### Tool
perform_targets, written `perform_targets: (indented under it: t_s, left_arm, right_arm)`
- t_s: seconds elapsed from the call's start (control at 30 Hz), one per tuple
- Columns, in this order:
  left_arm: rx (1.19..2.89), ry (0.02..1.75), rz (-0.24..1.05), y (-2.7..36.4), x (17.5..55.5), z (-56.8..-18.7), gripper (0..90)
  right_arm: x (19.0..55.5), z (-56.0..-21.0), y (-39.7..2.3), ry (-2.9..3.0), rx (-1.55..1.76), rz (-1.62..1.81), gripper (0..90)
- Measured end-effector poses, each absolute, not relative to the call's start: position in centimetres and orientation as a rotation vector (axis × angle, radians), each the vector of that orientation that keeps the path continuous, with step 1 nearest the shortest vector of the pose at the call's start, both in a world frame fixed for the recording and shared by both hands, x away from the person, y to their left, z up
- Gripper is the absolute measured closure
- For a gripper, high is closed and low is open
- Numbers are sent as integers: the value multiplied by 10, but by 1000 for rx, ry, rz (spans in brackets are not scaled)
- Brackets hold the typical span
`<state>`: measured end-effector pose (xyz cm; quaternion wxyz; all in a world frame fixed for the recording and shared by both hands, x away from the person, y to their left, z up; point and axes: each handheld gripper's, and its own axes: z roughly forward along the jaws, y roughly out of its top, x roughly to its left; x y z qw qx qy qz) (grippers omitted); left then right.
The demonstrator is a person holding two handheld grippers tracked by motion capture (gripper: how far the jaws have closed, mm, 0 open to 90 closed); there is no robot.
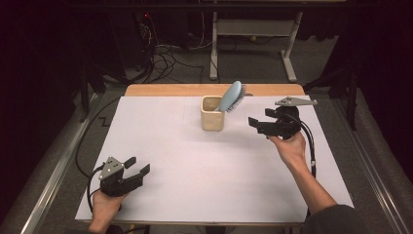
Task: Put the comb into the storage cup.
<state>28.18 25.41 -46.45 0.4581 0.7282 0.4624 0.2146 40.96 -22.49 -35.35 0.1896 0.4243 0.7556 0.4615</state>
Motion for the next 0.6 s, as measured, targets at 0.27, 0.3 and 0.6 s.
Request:
perform_targets:
  t_s: [0.27,0.3,0.6]
  left_arm:
    - [1790,1131,535,254,281,-464,370]
    - [1790,1131,535,254,281,-464,370]
    - [1789,1132,538,254,281,-464,370]
  right_arm:
    - [404,-356,-232,2117,1197,1302,243]
    - [403,-357,-233,2114,1198,1307,243]
    - [397,-360,-240,2105,1202,1316,243]
